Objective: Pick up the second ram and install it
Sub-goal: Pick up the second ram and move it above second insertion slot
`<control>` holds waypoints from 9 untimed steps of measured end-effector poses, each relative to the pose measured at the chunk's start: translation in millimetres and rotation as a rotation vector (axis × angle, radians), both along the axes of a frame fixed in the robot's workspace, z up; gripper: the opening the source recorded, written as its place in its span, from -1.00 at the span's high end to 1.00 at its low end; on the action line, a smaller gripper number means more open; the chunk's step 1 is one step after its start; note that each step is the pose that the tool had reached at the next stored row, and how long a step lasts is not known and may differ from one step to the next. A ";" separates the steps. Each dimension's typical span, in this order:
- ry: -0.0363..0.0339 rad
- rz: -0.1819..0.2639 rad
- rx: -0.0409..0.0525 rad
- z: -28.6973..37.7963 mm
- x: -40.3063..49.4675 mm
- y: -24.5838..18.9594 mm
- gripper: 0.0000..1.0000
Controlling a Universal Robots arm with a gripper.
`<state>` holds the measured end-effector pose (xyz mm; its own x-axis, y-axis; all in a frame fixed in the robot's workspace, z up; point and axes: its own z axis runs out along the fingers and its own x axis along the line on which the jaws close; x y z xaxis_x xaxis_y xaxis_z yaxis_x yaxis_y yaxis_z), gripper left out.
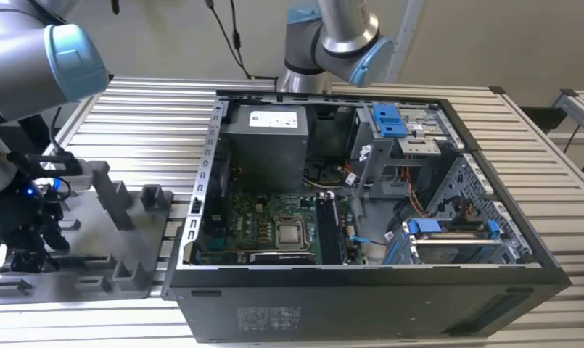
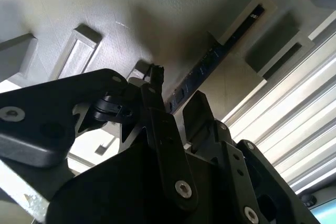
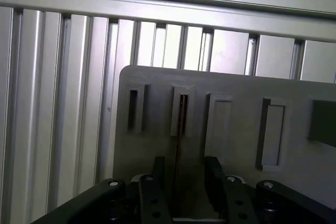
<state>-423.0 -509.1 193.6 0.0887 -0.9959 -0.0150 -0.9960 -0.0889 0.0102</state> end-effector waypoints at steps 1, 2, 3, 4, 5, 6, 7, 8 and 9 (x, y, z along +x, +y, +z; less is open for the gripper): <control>-0.0001 0.000 0.0000 0.0 0.0 0.0 0.12; -0.0001 0.000 0.0000 0.0 0.0 0.0 0.12; -0.0001 0.000 0.0000 0.0 0.0 0.0 0.12; -0.0001 0.000 0.0001 -0.1 0.0 0.0 0.12; -0.0001 0.000 0.0001 -0.1 0.0 0.0 0.12; -0.0001 0.000 0.0001 -0.1 0.0 0.0 0.12; -0.0001 0.000 0.0001 -0.1 0.0 0.0 0.12; -0.0002 0.000 0.0001 -0.1 0.0 0.0 0.16; -0.0001 0.000 0.0001 -0.1 0.0 0.0 0.29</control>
